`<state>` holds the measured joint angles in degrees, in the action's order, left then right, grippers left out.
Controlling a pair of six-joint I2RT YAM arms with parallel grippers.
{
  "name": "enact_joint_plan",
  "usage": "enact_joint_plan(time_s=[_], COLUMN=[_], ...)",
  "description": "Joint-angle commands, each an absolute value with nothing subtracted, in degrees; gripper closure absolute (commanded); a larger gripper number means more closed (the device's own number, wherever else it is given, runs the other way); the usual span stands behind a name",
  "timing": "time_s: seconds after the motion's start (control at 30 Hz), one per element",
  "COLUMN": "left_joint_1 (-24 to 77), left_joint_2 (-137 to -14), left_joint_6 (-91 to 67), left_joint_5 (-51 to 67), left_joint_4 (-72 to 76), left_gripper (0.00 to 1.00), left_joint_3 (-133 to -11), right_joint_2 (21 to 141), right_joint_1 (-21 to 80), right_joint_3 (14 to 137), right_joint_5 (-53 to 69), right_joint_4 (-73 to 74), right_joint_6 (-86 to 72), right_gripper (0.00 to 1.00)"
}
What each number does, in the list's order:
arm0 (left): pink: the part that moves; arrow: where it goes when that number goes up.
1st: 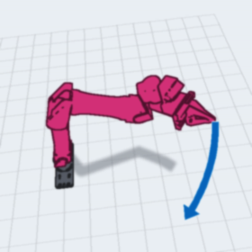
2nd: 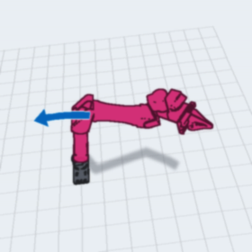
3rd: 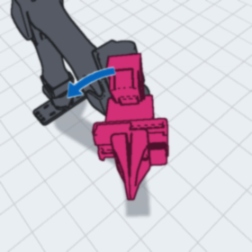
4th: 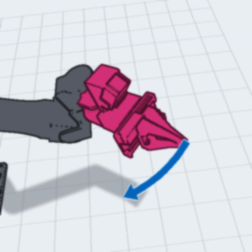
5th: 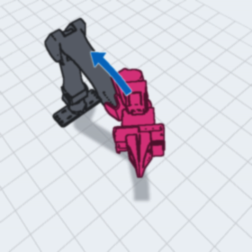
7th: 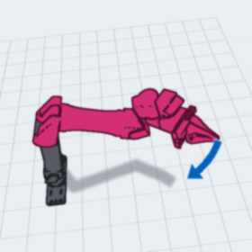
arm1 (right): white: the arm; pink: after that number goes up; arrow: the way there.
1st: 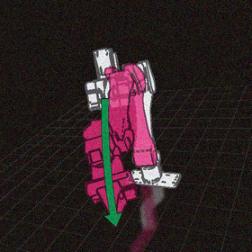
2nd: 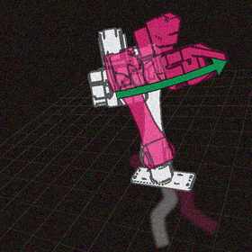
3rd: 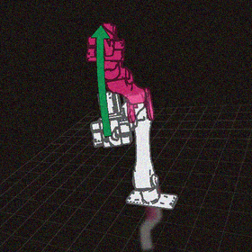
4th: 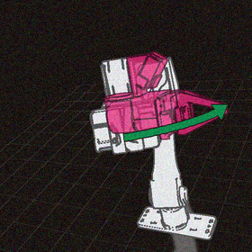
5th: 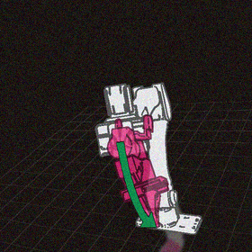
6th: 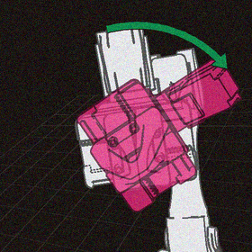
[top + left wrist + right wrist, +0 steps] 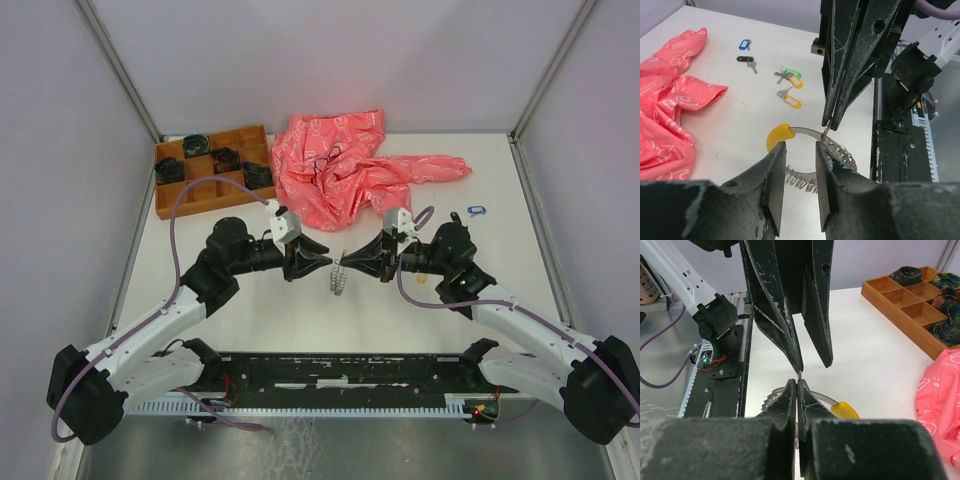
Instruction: Put the keys on the keyring
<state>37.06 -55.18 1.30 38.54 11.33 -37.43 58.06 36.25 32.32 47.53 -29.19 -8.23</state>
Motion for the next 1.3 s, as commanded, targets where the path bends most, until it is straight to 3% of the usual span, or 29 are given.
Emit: enact_joint_plan(time_s=[0.0,0.47,0.77,1.27], left_joint_1=[35.8,35.3,35.2,35.2], left_joint_2=[-55.5,-58.4,-59.2,-59.7], left_joint_6=[-2.3,-3.1,-3.5,-4.0], left_joint_5=[45.6,50.4,51.7,54.1], left_joint_4=[19.8,21.3,21.8,22.1], left_gripper=[0.62,0.60,0.74,0.90], left_joint_3=[-37.1,-37.4,-38.0,-38.6], right_joint_2=[56.9,57.6,58.5,59.3], right_joint_1=[35.9,35.9,35.9,35.9], right_joint_3=[32.5,32.7,32.9,33.3], right_joint_5=[48.9,50.3,51.0,52.6], right_joint_4=[-35.2,-36.7,-37.9,-37.7], right_joint_6=[-9.9,-10.9,-11.8,-11.7], right_gripper=[1.00,0.99,0.99,0.99])
